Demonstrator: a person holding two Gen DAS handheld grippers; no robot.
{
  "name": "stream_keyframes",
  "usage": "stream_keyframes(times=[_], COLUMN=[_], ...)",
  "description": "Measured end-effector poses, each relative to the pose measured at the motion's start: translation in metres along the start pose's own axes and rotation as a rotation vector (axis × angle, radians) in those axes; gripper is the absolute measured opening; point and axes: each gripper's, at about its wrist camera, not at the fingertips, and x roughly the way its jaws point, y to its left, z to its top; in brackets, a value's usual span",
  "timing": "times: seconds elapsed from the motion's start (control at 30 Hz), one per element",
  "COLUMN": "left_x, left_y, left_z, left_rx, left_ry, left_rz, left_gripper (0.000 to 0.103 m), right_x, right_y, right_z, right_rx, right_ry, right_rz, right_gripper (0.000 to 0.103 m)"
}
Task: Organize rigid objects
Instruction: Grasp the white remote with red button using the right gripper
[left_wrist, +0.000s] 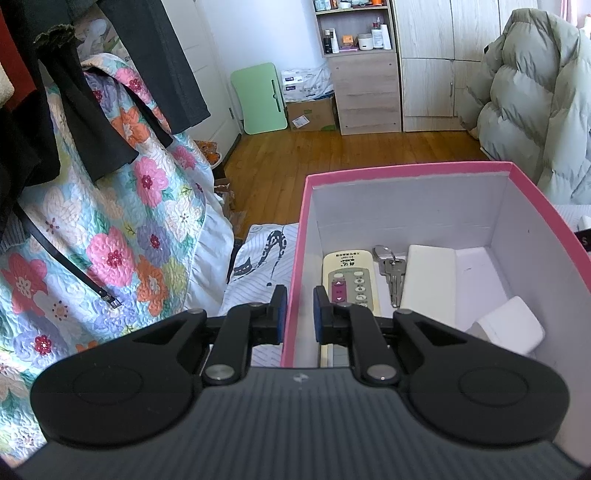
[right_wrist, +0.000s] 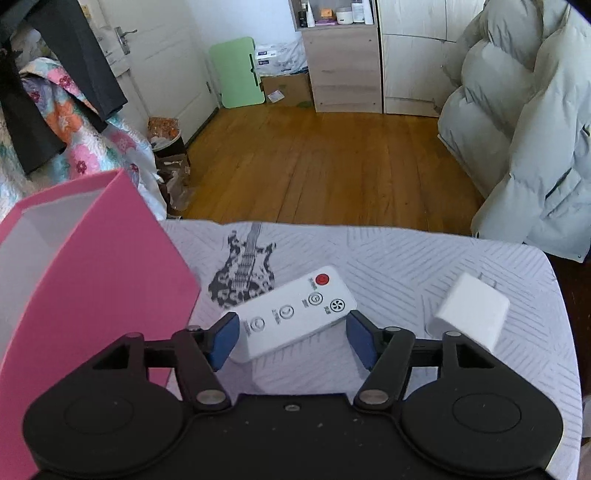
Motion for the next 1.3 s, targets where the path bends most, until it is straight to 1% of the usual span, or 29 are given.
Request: stream_keyframes(times=[0.07,0.2,0.27,0.3,0.33,0.37,0.43,0.47,0.53,0.57,0.6,0.67,0.77,0.8,0.9,0.93,0.97,1.0,1.03,1.07,1.13,1.3], left_x=[0.0,0.0,0.0,0.0,0.0,0.0,-0.001,-0.001,-0.002,-0.002,-0.001,-0.001,-0.001,-0.001,-0.001,-0.001,-0.002,-0.001,-0.002,-0.002,-0.002,-0.001], left_y=[0.0,0.0,-0.001,-0.001,-0.001,-0.001,-0.001,-0.002,-0.002,-0.002,-0.002,-0.001,-0.001,-0.001,-0.001,-0.001,-0.001,-0.001,-0.001,-0.001,0.0,0.002], left_z=[0.0,0.001,0.001,0.001,0.001,0.001,0.001,0.001,0.001,0.001,0.001,0.001,0.002,0.002,0.002,0.002,0.002,0.002,0.002,0.002,0.002,0.002], left_rx=[0.002,0.0,-0.001,-0.001,0.0,0.001,-0.002,0.002,0.001,0.0,-0.001,0.0,0.0,0.0,0.0,0.0,0.0,0.0,0.0,0.002,0.004,-0.006], left_ry=[0.0,0.0,-0.001,0.0,0.0,0.001,0.0,-0.001,-0.001,0.0,0.0,0.0,0.0,0.0,0.0,0.001,0.001,0.001,0.001,0.001,0.001,0.001], left_rz=[0.001,-0.001,-0.001,-0.001,0.0,0.002,-0.003,-0.002,-0.003,-0.002,-0.003,-0.002,-0.002,-0.003,-0.002,-0.001,-0.001,-0.001,-0.001,0.0,0.001,-0.004], left_gripper=[0.012,0.012,0.012,0.012,0.012,0.012,0.012,0.012,0.012,0.012,0.012,0.012,0.012,0.012,0.012,0.012,0.012,0.012,0.012,0.012,0.012,0.012], right_x=[0.004,0.014,0.02,0.022,0.024,0.023,0.02,0.017,0.011,0.006,0.002,-0.005,-0.014,-0.015,-0.011,-0.01,-0.007,-0.005,-0.005,-0.005,-0.008,-0.032], right_y=[0.002,0.006,0.012,0.015,0.021,0.021,0.018,0.016,0.009,0.006,0.004,0.004,0.008,0.013,0.031,0.032,0.03,0.026,0.023,0.022,0.02,0.018], right_z=[0.006,0.014,0.015,0.014,0.012,0.011,0.008,0.006,0.005,0.006,0.006,0.004,-0.004,-0.006,-0.011,-0.01,-0.008,-0.006,-0.005,-0.005,-0.006,-0.018], right_rx=[0.001,-0.038,-0.085,-0.122,-0.171,-0.189,-0.227,-0.245,-0.229,-0.201,-0.19,-0.182,-0.173,-0.196,-0.291,-0.295,-0.274,-0.229,-0.206,-0.212,-0.188,-0.165], right_ry=[0.0,-0.022,-0.034,-0.037,-0.036,-0.053,-0.058,-0.056,-0.041,-0.041,-0.029,-0.002,0.042,0.051,0.035,0.023,0.019,0.012,-0.007,-0.022,-0.024,-0.093], right_rz=[0.003,-0.013,-0.035,-0.048,-0.06,-0.067,-0.038,-0.027,-0.005,-0.002,-0.01,-0.01,0.05,0.048,-0.031,-0.04,-0.021,0.008,-0.001,-0.022,-0.012,0.007], right_gripper=[0.075,0.075,0.077,0.08,0.081,0.081,0.08,0.079,0.061,0.049,0.046,0.046,0.046,0.047,0.065,0.064,0.061,0.052,0.045,0.045,0.044,0.044])
